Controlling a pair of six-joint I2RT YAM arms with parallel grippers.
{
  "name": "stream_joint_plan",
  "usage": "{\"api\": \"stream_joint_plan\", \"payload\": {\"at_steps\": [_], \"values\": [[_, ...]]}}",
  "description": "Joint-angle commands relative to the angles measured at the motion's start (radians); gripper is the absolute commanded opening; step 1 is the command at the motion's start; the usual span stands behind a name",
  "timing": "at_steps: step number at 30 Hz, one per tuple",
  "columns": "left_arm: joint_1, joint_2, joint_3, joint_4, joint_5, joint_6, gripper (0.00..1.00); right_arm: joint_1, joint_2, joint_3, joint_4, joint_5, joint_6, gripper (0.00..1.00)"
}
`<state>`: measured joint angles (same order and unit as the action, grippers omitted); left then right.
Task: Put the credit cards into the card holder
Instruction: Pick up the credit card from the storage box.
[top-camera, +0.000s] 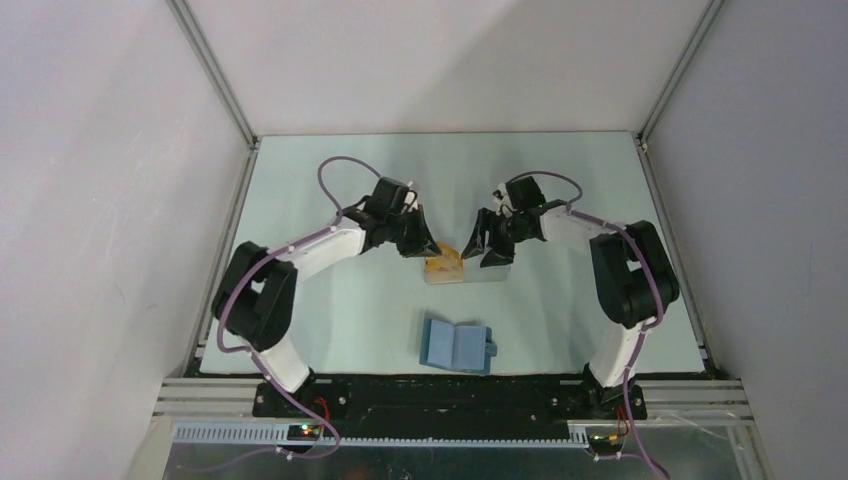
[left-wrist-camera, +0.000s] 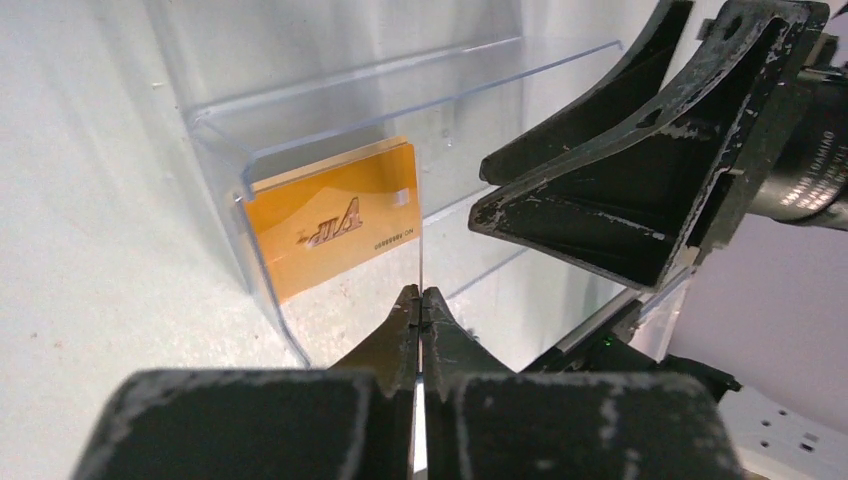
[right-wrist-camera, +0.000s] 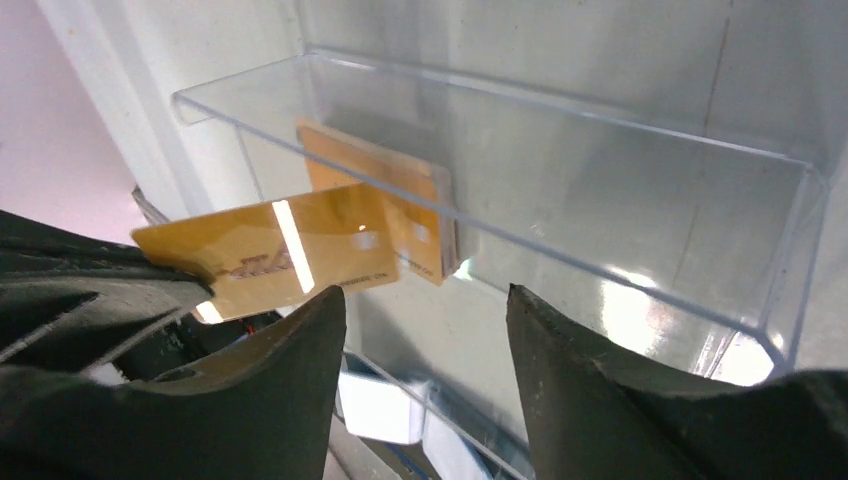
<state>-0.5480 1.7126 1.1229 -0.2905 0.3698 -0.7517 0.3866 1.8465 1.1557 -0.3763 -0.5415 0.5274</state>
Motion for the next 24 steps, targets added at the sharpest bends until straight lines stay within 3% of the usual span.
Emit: {"api": "stream_joint_plan", "payload": {"at_steps": [1, 5, 8, 11, 16, 24], "values": [[0.025, -0.137, -0.022, 0.041, -0.007, -0.041, 0.0, -0.04, -0.103, -0.042, 0.084, -0.113, 0.03, 0.67], [0.055, -0.245, -0.084, 0.13, 0.03, -0.091, 0.0, -0.069, -0.179, -0.062, 0.127, -0.199, 0.053, 0.78], [0.089, -0.353, -0.175, 0.291, 0.103, -0.169, 0.0, -0.078, -0.236, -0.074, 0.175, -0.277, 0.088, 0.79], [0.106, -0.419, -0.26, 0.45, 0.151, -0.228, 0.0, -0.087, -0.276, -0.109, 0.251, -0.347, 0.144, 0.77], [0.111, -0.487, -0.298, 0.524, 0.179, -0.239, 0.0, -0.092, -0.319, -0.168, 0.492, -0.487, 0.308, 0.72], [0.113, -0.521, -0.362, 0.704, 0.203, -0.358, 0.0, -0.087, -0.337, -0.254, 0.865, -0.53, 0.594, 0.6]]}}
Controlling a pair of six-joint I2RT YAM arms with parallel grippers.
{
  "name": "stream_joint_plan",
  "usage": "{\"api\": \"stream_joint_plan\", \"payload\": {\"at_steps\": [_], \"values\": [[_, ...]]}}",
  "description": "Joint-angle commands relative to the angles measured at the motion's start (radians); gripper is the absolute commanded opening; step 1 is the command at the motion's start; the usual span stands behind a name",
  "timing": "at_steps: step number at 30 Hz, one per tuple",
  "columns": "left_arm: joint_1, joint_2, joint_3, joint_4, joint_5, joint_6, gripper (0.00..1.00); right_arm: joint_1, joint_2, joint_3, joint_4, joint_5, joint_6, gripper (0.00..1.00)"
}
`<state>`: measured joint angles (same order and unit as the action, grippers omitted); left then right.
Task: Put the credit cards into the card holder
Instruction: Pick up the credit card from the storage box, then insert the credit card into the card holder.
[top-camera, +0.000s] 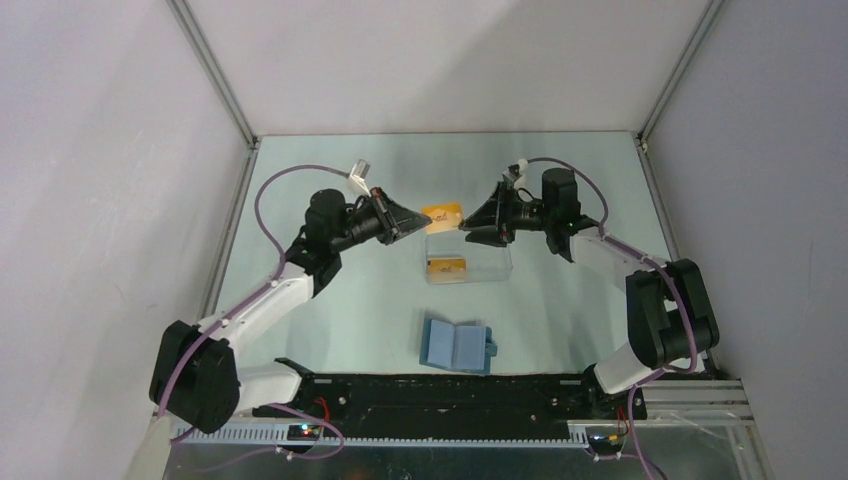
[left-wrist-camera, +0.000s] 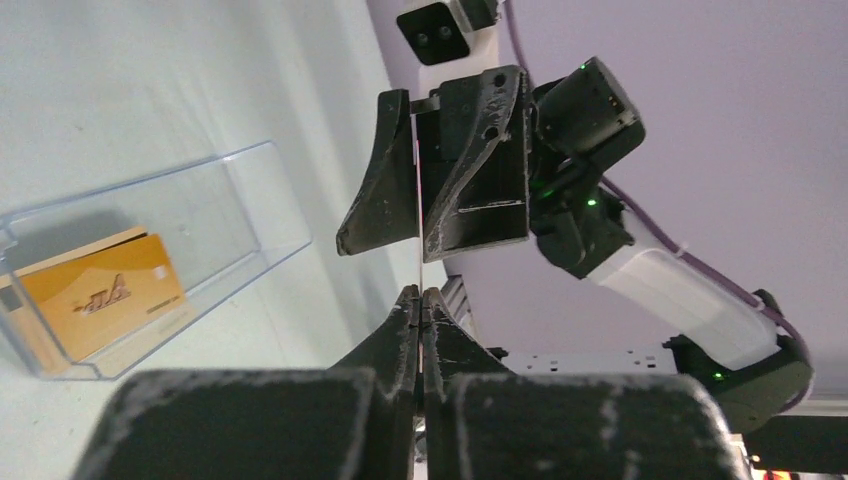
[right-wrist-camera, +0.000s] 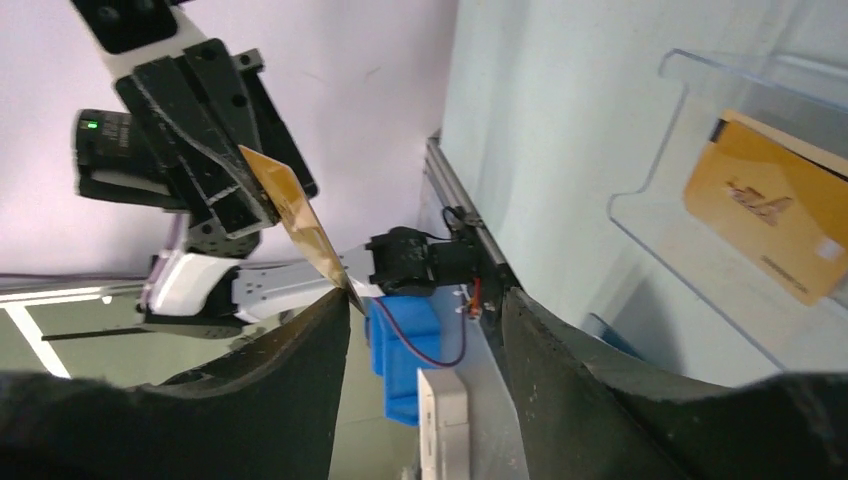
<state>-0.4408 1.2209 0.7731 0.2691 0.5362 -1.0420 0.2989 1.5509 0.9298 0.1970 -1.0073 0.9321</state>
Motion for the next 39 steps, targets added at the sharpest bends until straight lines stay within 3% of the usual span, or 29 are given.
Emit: {"api": "stream_joint_plan", "payload": {"at_steps": [1, 5, 9, 12, 13, 14, 16, 20, 22, 25, 29, 32, 39], "values": [[0.006, -0.029, -0.015, 0.152, 0.037, -0.071, 0.0, 0.002, -0.036, -0.034, 0.353, -0.07, 0.237, 0.58], [0.006, -0.027, -0.029, 0.184, 0.043, -0.092, 0.0, 0.017, -0.019, -0.04, 0.512, -0.075, 0.357, 0.5], [0.006, -0.03, -0.039, 0.185, 0.044, -0.087, 0.0, 0.039, -0.005, -0.04, 0.586, -0.072, 0.415, 0.26], [0.007, -0.021, -0.039, 0.185, 0.046, -0.078, 0.04, 0.041, -0.026, -0.039, 0.507, -0.055, 0.343, 0.02], [0.007, -0.017, -0.039, 0.185, 0.05, -0.073, 0.07, 0.038, -0.033, -0.034, 0.412, -0.048, 0.308, 0.0], [0.006, -0.012, -0.039, 0.182, 0.049, -0.068, 0.16, 0.037, -0.052, -0.029, 0.357, -0.031, 0.23, 0.0], [0.005, -0.011, -0.036, 0.15, 0.033, -0.045, 0.32, 0.033, -0.084, 0.018, 0.081, 0.017, 0.084, 0.0], [0.002, -0.049, 0.01, -0.073, -0.084, 0.102, 0.57, 0.042, -0.145, 0.116, -0.334, 0.153, -0.234, 0.0], [-0.004, -0.066, 0.051, -0.252, -0.15, 0.192, 0.68, 0.044, -0.17, 0.13, -0.411, 0.177, -0.321, 0.0], [-0.009, -0.073, 0.116, -0.373, -0.194, 0.328, 0.82, 0.04, -0.194, 0.132, -0.466, 0.171, -0.435, 0.0], [-0.012, -0.089, 0.145, -0.392, -0.099, 0.474, 0.88, 0.053, -0.248, 0.132, -0.521, 0.105, -0.58, 0.0], [-0.011, -0.1, 0.186, -0.389, 0.098, 0.607, 0.87, 0.101, -0.295, 0.15, -0.638, 0.109, -0.719, 0.0], [-0.008, 0.011, 0.276, -0.399, 0.505, 0.591, 0.82, 0.212, -0.347, 0.156, -0.759, 0.118, -0.822, 0.0]]}}
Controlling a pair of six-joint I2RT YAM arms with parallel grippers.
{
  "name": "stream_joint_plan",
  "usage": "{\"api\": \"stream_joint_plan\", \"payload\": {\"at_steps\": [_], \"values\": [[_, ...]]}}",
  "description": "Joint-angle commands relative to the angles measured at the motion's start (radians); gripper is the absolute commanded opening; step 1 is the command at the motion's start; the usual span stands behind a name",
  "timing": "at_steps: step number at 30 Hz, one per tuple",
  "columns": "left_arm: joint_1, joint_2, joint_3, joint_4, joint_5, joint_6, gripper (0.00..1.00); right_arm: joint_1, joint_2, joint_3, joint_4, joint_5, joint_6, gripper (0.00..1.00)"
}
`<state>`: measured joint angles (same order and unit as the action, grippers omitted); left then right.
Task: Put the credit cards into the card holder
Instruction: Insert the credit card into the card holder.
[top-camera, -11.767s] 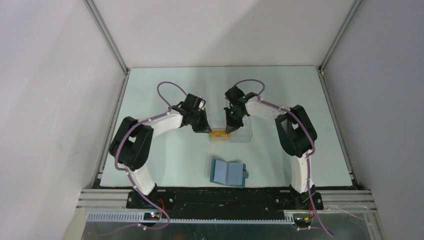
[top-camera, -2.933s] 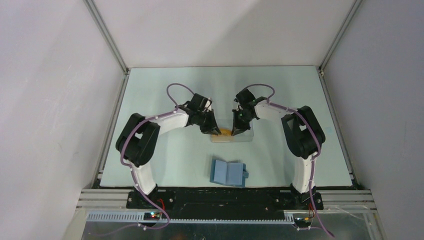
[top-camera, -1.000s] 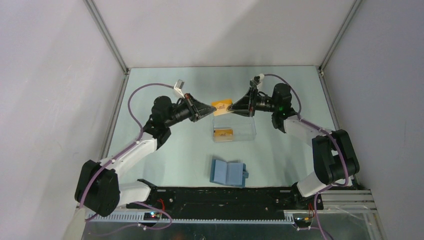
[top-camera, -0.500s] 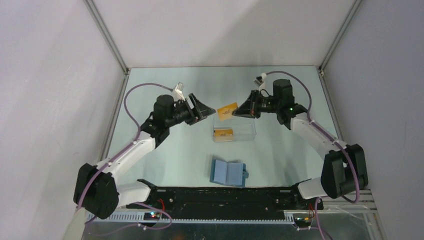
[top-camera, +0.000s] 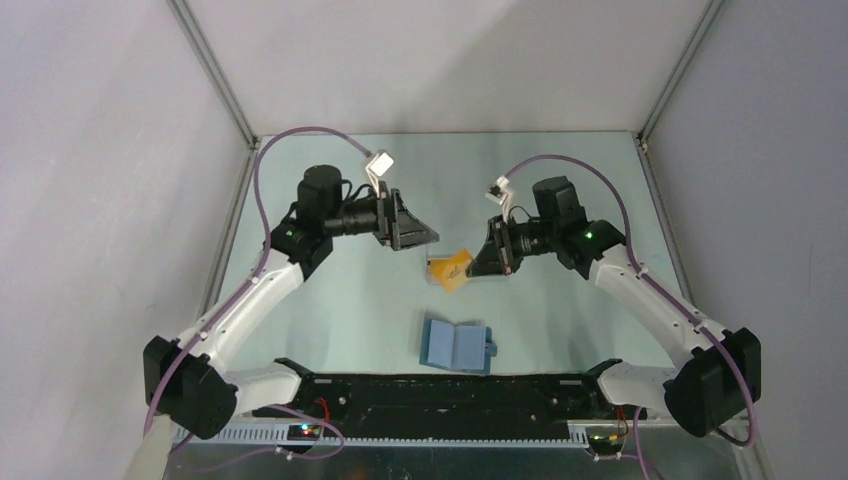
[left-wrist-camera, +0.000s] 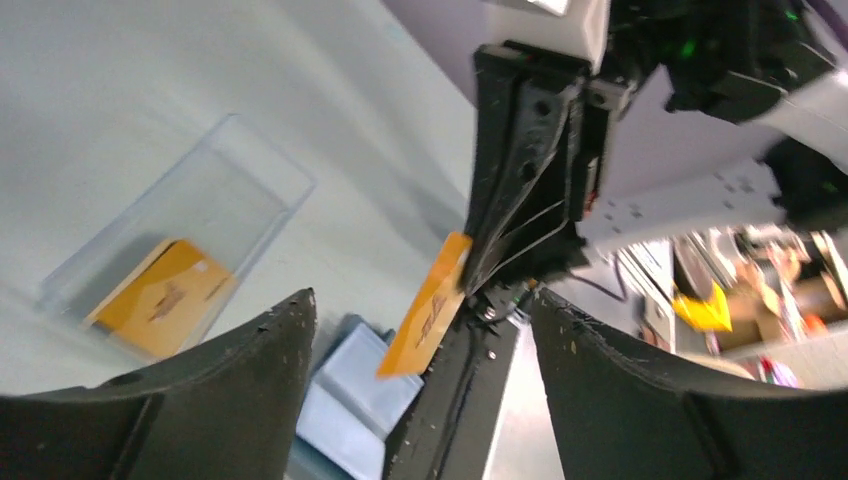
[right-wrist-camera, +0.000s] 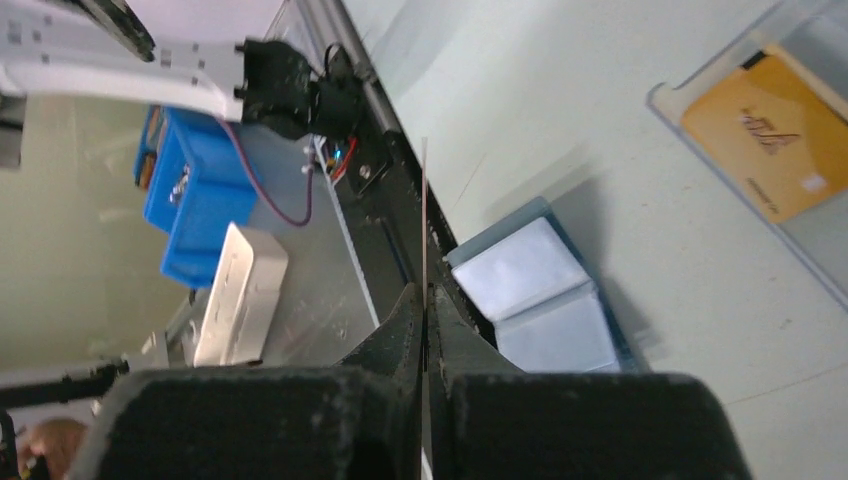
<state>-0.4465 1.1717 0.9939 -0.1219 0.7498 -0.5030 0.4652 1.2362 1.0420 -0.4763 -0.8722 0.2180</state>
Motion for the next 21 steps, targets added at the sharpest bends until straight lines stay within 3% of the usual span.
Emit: {"api": "stream_joint_plan", "payload": {"at_steps": [1, 6, 14, 16, 21], "values": [[-0.007, 0.079, 0.056, -0.007, 0.334, 0.046, 0.81, 0.057, -0.034, 0.043, -0.089, -0.023, -0.108, 0.0], [-0.092, 0.127, 0.052, -0.013, 0.405, 0.039, 0.8, 0.06, -0.04, 0.044, -0.077, -0.094, -0.08, 0.0], [-0.197, 0.213, 0.033, -0.016, 0.425, 0.023, 0.57, 0.054, -0.02, 0.064, -0.092, -0.091, -0.06, 0.0], [-0.207, 0.227, 0.032, -0.017, 0.431, 0.022, 0.48, 0.052, -0.016, 0.066, -0.087, -0.096, -0.054, 0.0], [-0.21, 0.247, 0.035, -0.019, 0.42, 0.017, 0.05, 0.047, -0.021, 0.071, -0.069, -0.082, -0.03, 0.0]]}}
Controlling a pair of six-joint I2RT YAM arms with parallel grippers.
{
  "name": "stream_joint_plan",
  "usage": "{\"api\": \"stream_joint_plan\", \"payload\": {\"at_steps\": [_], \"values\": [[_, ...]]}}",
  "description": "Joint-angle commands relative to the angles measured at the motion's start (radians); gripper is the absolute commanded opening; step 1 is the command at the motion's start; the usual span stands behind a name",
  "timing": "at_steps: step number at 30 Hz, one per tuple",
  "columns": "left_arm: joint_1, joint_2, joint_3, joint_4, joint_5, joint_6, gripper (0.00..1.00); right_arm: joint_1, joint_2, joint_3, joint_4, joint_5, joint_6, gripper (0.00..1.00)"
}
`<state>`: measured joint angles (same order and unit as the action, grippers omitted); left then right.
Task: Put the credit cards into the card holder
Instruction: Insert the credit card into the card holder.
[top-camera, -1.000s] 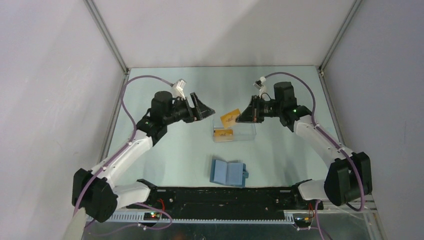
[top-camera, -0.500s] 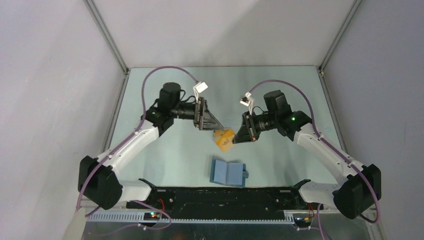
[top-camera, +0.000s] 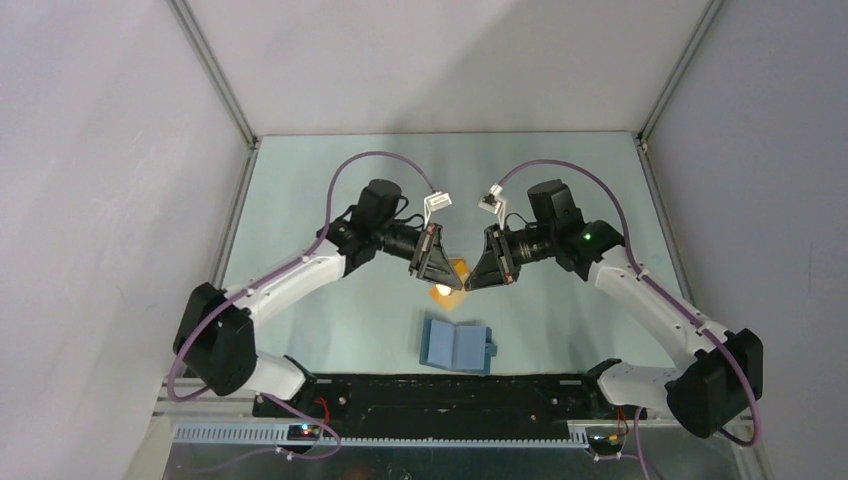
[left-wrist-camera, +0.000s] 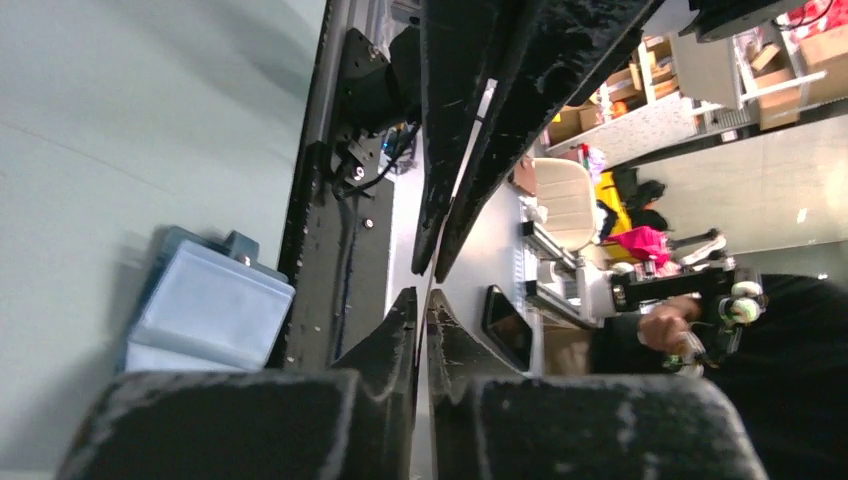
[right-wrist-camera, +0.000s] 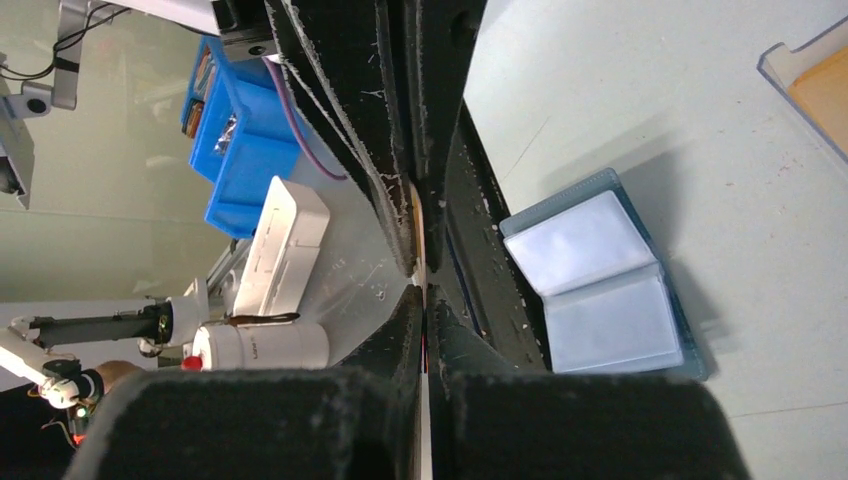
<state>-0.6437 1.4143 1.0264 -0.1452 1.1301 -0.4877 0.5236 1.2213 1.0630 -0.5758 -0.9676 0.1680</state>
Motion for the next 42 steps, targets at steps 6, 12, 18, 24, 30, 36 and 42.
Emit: {"api": "stream_joint_plan", "payload": {"at_steps": [6, 12, 18, 24, 30, 36, 42], "values": [[-0.008, -0.049, -0.014, 0.024, -0.123, -0.023, 0.0, -0.054, -0.03, 0.056, 0.048, 0.05, 0.086, 0.44], [0.013, -0.277, -0.248, 0.661, -0.323, -0.485, 0.0, -0.173, -0.207, 0.011, 0.228, 0.085, 0.266, 0.95], [0.011, -0.287, -0.333, 1.572, -0.316, -1.014, 0.0, -0.252, -0.268, 0.008, 0.418, -0.064, 0.453, 0.97], [-0.037, -0.302, -0.206, 1.691, -0.265, -1.094, 0.0, -0.26, -0.277, 0.008, 0.451, -0.099, 0.491, 0.97], [-0.061, -0.362, -0.087, 1.691, -0.217, -1.124, 0.0, -0.261, -0.283, 0.009, 0.415, -0.108, 0.464, 0.97], [-0.09, -0.425, -0.053, 1.691, -0.213, -1.121, 0.0, -0.256, -0.293, 0.008, 0.386, -0.112, 0.438, 0.97], [-0.116, -0.449, -0.051, 1.69, -0.22, -1.105, 0.0, -0.253, -0.307, 0.008, 0.359, -0.109, 0.409, 0.97]]}}
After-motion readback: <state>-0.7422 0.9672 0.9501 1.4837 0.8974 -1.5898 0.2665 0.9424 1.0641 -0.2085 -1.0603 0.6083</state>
